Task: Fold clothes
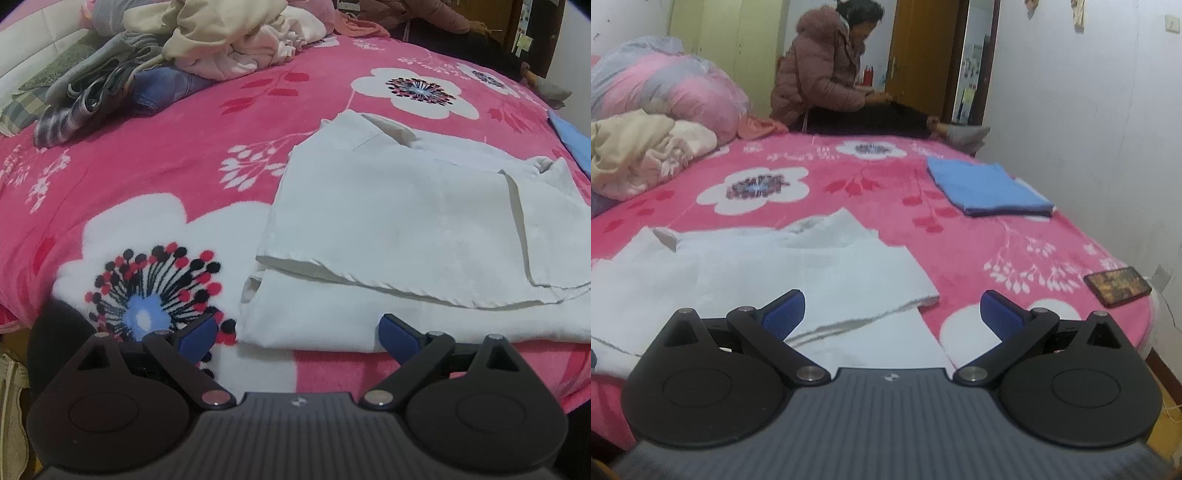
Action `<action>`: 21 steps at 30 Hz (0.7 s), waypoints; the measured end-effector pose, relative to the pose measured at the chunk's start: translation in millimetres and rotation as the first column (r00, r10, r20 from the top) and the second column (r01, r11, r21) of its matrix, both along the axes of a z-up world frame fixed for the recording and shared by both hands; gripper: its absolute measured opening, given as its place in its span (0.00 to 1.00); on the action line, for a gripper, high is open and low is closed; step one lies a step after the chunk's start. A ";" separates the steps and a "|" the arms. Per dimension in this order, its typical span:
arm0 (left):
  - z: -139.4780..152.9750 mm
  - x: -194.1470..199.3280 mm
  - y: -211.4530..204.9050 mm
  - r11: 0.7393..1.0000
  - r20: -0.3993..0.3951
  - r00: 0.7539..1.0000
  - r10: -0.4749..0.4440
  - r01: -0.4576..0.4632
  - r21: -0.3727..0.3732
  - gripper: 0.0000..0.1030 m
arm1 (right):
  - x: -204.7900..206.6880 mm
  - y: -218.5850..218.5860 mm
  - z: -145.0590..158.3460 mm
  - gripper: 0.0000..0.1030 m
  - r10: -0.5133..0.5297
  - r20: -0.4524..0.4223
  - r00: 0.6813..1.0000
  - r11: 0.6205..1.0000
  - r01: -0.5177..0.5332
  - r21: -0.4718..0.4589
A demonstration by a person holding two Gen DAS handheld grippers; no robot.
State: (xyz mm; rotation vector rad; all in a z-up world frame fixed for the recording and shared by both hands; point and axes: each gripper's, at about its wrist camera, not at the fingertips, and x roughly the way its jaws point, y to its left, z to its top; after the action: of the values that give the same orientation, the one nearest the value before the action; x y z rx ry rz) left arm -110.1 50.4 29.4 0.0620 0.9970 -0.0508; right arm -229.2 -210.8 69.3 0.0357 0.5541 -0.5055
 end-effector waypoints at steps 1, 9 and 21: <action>-0.3 -0.4 0.1 1.000 0.000 1.000 0.001 -0.001 0.004 0.93 | 0.8 -1.3 -0.8 0.99 0.002 -0.012 1.000 1.000 -0.001 0.006; -2.3 -2.2 -0.6 1.000 -0.002 1.000 0.007 -0.007 0.028 0.93 | -0.7 0.4 -3.0 0.99 0.015 -0.015 1.000 1.000 -0.015 0.018; 6.0 -9.3 10.2 0.999 0.083 0.996 -0.021 0.023 -0.024 0.94 | -4.5 0.2 -4.6 0.99 0.065 0.021 0.998 0.995 -0.067 0.068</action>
State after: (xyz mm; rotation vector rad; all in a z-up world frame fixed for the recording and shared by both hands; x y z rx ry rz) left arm -119.4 60.7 35.4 0.0525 0.9130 -0.0803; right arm -233.7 -210.6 64.7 0.0878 0.5523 -0.4212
